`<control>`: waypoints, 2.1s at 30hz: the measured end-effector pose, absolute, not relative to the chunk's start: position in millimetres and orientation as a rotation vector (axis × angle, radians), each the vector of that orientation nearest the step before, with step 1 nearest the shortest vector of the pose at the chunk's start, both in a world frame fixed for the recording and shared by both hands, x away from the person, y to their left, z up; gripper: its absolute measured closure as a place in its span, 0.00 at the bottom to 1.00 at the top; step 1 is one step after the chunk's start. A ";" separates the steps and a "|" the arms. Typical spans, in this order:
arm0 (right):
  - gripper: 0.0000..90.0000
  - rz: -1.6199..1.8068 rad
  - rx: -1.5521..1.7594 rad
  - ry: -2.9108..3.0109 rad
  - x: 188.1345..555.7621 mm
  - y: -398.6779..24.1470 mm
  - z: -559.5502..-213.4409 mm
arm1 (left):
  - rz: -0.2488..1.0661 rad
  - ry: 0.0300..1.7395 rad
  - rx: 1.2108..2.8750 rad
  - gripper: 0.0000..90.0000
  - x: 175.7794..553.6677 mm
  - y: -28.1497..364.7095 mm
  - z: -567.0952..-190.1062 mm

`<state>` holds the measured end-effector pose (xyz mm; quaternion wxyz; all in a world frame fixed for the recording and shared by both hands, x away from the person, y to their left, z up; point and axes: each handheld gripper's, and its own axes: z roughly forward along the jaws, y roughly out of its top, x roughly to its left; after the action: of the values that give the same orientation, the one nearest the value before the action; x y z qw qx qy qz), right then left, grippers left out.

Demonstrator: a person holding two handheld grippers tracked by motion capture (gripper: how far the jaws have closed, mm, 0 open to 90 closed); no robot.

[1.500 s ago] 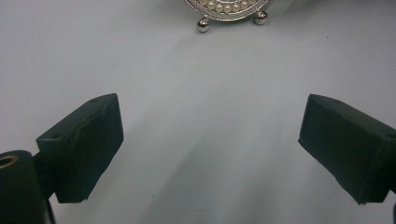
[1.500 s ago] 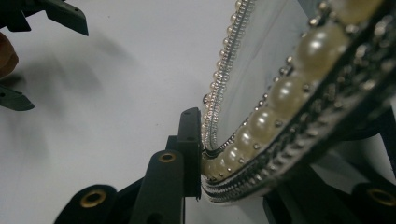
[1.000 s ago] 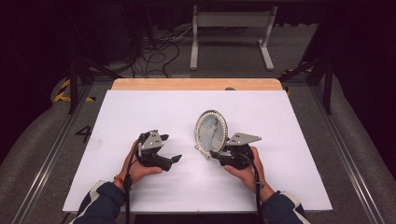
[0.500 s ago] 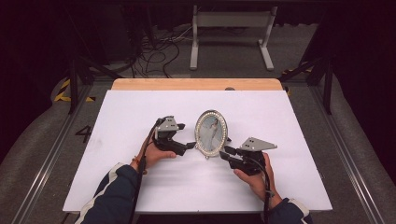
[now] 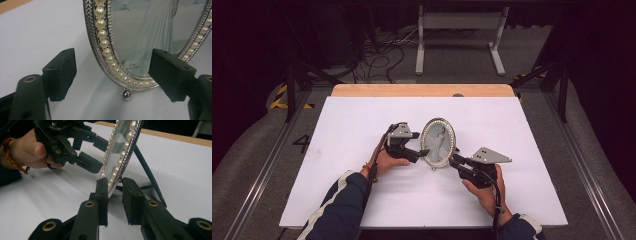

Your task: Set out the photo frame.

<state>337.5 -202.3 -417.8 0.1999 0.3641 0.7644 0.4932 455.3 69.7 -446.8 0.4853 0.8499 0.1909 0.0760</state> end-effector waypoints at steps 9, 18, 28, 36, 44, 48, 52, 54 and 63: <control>0.89 1.368 1.032 2.107 338.0 -198.5 -419.1 | 0.163 0.444 2.068 0.45 453.9 67.5 -447.3; 0.90 1.368 1.049 2.087 339.0 -198.5 -418.2 | 0.147 0.458 2.042 0.61 456.0 75.5 -447.1; 0.91 1.371 1.042 2.083 346.0 -197.7 -417.2 | 0.156 0.485 2.060 0.65 449.5 87.0 -447.2; 0.90 1.370 1.039 2.090 353.0 -196.5 -416.6 | 0.180 0.493 2.093 0.66 440.0 94.8 -444.7; 0.90 1.366 1.039 2.095 356.3 -196.8 -418.3 | 0.190 0.492 2.112 0.64 435.5 95.8 -442.1; 0.89 1.339 1.041 2.090 354.0 -193.0 -419.4 | 0.231 0.570 2.087 0.50 438.3 93.2 -441.6; 0.90 1.336 1.041 2.086 352.6 -193.6 -419.6 | 0.250 0.589 2.053 0.43 439.6 93.5 -441.1; 0.90 1.332 1.041 2.078 351.8 -193.9 -419.5 | 0.258 0.614 2.025 0.41 441.0 92.5 -441.3; 0.91 1.323 1.043 2.067 351.5 -191.6 -421.0 | 0.241 0.550 2.030 0.53 439.1 86.5 -440.5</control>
<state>351.5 -191.6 -421.0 0.2351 0.3801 0.7534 0.4823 439.1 86.5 -440.5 0.4901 0.8359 0.2262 0.0994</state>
